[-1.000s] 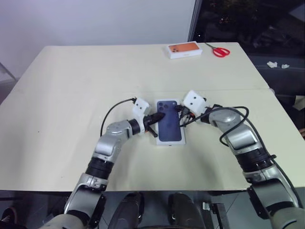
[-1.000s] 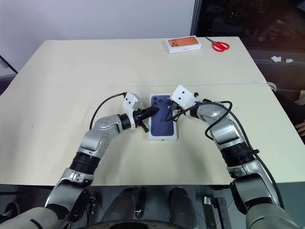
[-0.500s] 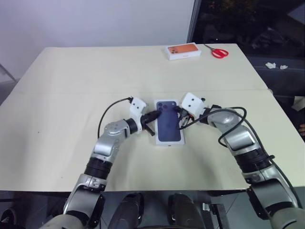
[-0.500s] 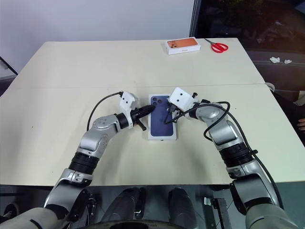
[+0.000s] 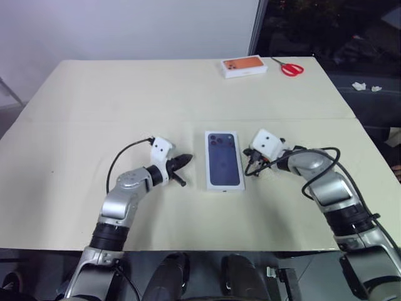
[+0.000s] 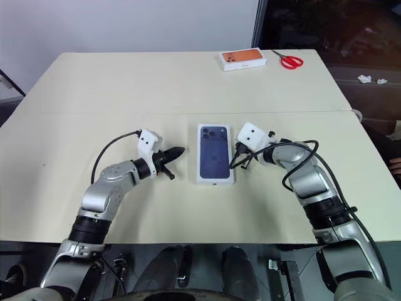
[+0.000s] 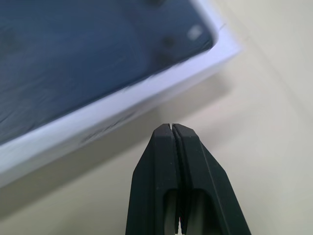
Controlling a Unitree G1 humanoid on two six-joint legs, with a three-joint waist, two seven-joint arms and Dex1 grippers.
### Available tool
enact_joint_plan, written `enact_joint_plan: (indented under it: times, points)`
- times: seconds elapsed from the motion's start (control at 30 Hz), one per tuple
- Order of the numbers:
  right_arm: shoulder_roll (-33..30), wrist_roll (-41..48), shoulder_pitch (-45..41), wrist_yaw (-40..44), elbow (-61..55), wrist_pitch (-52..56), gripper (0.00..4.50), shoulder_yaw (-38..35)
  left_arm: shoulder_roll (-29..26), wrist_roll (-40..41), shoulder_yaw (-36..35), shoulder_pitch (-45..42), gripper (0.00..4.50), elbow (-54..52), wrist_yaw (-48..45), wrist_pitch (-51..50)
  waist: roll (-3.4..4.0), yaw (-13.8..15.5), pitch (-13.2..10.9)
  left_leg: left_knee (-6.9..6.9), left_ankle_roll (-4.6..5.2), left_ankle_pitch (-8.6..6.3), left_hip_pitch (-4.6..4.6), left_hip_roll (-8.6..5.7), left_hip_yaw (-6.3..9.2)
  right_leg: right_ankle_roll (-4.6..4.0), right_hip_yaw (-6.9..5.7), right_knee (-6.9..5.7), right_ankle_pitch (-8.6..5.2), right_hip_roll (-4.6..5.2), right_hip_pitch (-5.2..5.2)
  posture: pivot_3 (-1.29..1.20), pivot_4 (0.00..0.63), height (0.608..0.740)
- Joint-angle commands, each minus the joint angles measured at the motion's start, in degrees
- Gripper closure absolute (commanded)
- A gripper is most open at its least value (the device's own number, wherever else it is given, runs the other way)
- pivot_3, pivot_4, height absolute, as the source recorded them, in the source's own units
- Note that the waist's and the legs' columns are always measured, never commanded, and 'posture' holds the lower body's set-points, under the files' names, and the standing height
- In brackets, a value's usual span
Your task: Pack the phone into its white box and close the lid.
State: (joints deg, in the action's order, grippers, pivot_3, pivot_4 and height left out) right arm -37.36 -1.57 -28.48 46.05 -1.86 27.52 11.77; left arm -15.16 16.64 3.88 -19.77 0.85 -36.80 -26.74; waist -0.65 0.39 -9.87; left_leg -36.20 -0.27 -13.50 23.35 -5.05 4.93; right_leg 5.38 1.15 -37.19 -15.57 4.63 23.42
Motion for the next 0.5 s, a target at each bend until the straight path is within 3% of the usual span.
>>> enact_joint_plan:
  times: [0.03, 0.23, 0.37, 0.5]
  points:
    - [-2.46, 2.56, 1.16, 3.17, -5.75, 2.05, 4.43, -2.31, -0.21, 0.53, 1.28, 1.18, 4.5, -3.65, -0.47, -0.7, 0.0, 0.08, 0.0, 0.0, 0.0, 0.0, 0.0, 0.01, 0.02, 0.0, -0.01, 0.01, 0.0, -0.01, -0.01, 0.0, 0.15, 0.74]
    - [-1.55, 2.89, 0.95, 2.0, -7.6, 3.74, 4.43, -2.34, 1.81, 1.34, 1.52, -0.17, 4.5, -5.03, 0.64, -1.15, -0.02, 0.15, -0.01, -0.02, 0.0, 0.0, 0.0, 0.0, 0.02, 0.0, -0.01, 0.02, 0.0, 0.01, -0.04, 0.0, 0.15, 0.74]
    - [1.23, 3.58, -4.29, -1.78, -2.53, 3.78, 4.43, -5.0, 3.36, 3.92, -2.5, -6.7, 4.5, -2.47, 1.87, -0.9, -0.04, 0.23, -0.03, -0.02, -0.04, 0.03, 0.01, 0.01, 0.02, 0.0, -0.04, -0.02, 0.0, -0.01, 0.0, 0.0, 0.15, 0.74]
    - [4.59, 1.38, -6.04, -4.74, 1.4, 1.35, 4.43, -2.51, 6.02, 1.01, 0.24, -12.27, 4.5, 4.17, 1.97, 2.79, -0.06, 0.34, 0.01, -0.02, -0.06, 0.03, 0.01, -0.01, 0.04, 0.0, -0.12, 0.06, 0.0, -0.01, -0.06, 0.0, 0.15, 0.74]
